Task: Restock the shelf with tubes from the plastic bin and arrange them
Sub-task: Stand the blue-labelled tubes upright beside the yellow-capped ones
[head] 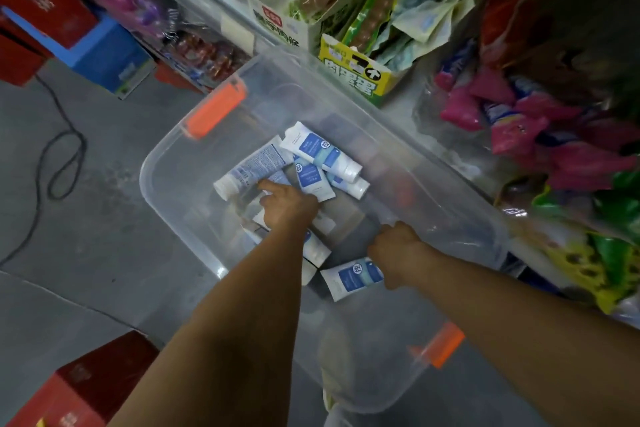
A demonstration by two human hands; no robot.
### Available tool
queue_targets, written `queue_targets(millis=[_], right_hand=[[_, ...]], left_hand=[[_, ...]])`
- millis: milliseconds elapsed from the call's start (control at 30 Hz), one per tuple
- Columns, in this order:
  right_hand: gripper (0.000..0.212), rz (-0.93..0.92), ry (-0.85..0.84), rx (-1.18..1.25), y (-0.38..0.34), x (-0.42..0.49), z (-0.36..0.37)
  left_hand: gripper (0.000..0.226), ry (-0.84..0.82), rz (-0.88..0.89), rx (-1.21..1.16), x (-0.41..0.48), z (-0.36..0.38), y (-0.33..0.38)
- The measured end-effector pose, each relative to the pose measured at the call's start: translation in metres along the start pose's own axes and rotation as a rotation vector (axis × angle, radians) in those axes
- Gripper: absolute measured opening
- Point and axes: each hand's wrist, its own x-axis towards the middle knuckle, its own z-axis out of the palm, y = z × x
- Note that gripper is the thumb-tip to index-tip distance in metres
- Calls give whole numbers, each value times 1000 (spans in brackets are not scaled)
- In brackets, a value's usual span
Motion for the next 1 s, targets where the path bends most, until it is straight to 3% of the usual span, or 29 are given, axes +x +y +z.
queue_targets(millis=[167,333,467,700,800,1000], right_hand=[[47,83,76,-9,-2,-38,-22],[48,199,280,77,4,-108,-40],[49,313,482,315,5,-182,-28],[74,361,752,924,-8,-342,66],[49,406,820,1073,-15,-415,116],[44,407,1079,1322,-28,-556,223]], left_hand=[[69,-118,-59,-192,-26,-24,-8],[57,-209,-54,-434,-101,-47,-16],[50,-193,100,-618,-196,-59,-25],[19,-301,315,-909,-394,-42,-60],[19,-412,368,-978,-472,-15,-73],[23,-477,566,-924,-618,50,-88]])
